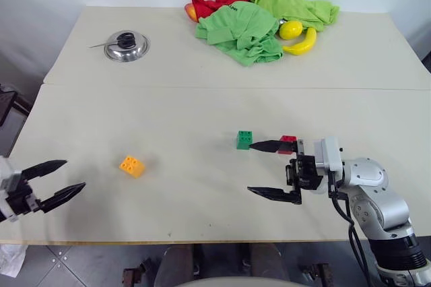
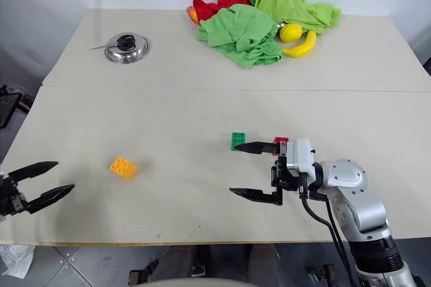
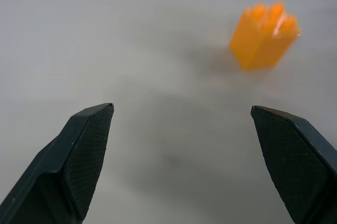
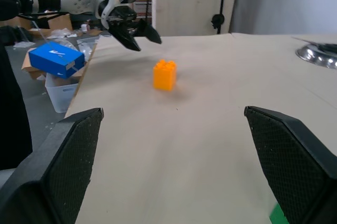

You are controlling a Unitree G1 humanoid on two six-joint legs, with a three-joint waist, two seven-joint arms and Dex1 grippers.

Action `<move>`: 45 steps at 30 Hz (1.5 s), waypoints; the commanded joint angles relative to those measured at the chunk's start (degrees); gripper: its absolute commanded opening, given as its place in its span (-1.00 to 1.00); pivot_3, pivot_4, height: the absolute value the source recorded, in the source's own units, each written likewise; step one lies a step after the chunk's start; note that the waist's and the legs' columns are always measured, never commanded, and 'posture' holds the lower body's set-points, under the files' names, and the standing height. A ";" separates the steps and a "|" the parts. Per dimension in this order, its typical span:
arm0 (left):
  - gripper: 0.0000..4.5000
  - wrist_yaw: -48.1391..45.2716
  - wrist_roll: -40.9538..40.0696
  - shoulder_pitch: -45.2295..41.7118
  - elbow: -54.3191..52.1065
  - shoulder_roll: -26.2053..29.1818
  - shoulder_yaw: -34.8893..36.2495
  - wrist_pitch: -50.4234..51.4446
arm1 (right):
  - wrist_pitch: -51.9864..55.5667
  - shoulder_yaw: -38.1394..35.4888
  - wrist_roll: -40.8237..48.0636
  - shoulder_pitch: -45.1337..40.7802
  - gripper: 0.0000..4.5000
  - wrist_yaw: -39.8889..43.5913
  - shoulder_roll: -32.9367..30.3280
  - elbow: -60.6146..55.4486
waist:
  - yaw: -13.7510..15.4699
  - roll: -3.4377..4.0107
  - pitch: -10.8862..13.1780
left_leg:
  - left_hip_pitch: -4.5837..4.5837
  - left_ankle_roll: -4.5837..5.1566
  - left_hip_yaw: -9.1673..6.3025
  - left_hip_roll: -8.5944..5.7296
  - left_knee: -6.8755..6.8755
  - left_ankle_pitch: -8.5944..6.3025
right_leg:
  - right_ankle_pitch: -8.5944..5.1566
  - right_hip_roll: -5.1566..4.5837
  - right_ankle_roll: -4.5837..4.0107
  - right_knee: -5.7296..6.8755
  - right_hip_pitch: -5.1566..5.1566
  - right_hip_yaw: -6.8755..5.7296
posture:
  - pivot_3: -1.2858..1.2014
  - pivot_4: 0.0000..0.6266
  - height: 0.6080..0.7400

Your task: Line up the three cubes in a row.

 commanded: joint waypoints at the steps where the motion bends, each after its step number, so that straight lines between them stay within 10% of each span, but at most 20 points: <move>1: 0.98 2.31 -2.27 3.88 -8.15 -2.96 1.35 -0.55 | -1.69 -0.90 0.35 -0.56 1.00 1.96 -0.34 0.62 | -0.05 -0.02 -0.01 | 0.00 -0.02 0.00 0.01 0.00 -0.01 | 0.00 -0.01 0.00 0.00 0.01 0.00 | 0.03 -0.52 1.00; 15: 0.98 30.58 5.81 5.06 -31.79 -19.73 -16.06 7.94 | -3.71 -4.17 0.48 3.33 1.00 1.97 -0.14 1.99 | -0.32 -0.03 -0.09 | 0.06 -0.07 0.09 0.10 -0.09 -0.04 | -0.01 0.14 -0.07 -0.04 0.04 -0.01 | 0.03 -0.52 1.00; 25: -0.26 28.03 5.42 0.73 -25.92 -17.87 -20.35 5.50 | -4.13 -6.98 -0.12 5.89 1.00 -0.17 -1.44 1.47 | -0.13 -0.04 -0.12 | 0.05 -0.07 0.10 0.10 -0.08 -0.03 | -0.02 0.13 -0.08 -0.03 0.02 -0.01 | 0.03 -0.52 1.00; 29: -0.33 14.80 -2.56 -5.65 -23.31 -14.68 -22.02 4.18 | -3.85 -9.56 0.18 8.65 1.00 -1.33 -2.19 0.13 | 0.18 0.01 -0.15 | 0.04 -0.06 0.09 0.06 -0.07 -0.03 | -0.02 0.09 -0.08 -0.02 0.02 -0.02 | 0.03 -0.52 1.00; 35: -0.33 -2.26 4.70 -27.73 -5.19 -6.66 -33.96 -3.04 | -3.20 -14.61 0.85 14.06 1.00 -3.34 -3.91 -2.04 | 0.91 0.17 -0.26 | 0.04 -0.07 0.14 0.05 0.01 0.00 | -0.03 0.16 -0.10 0.08 0.01 -0.07 | 0.03 -0.52 1.00; 45: -0.33 -7.49 18.62 -60.80 34.42 -20.15 -47.77 -20.37 | -2.27 -19.72 1.46 22.19 1.00 -7.72 -4.07 -8.10 | 0.84 -0.01 -0.27 | -0.08 0.03 0.23 -0.44 -0.11 0.04 | 0.03 0.18 0.03 -0.12 -0.02 -0.07 | 0.03 -0.52 1.00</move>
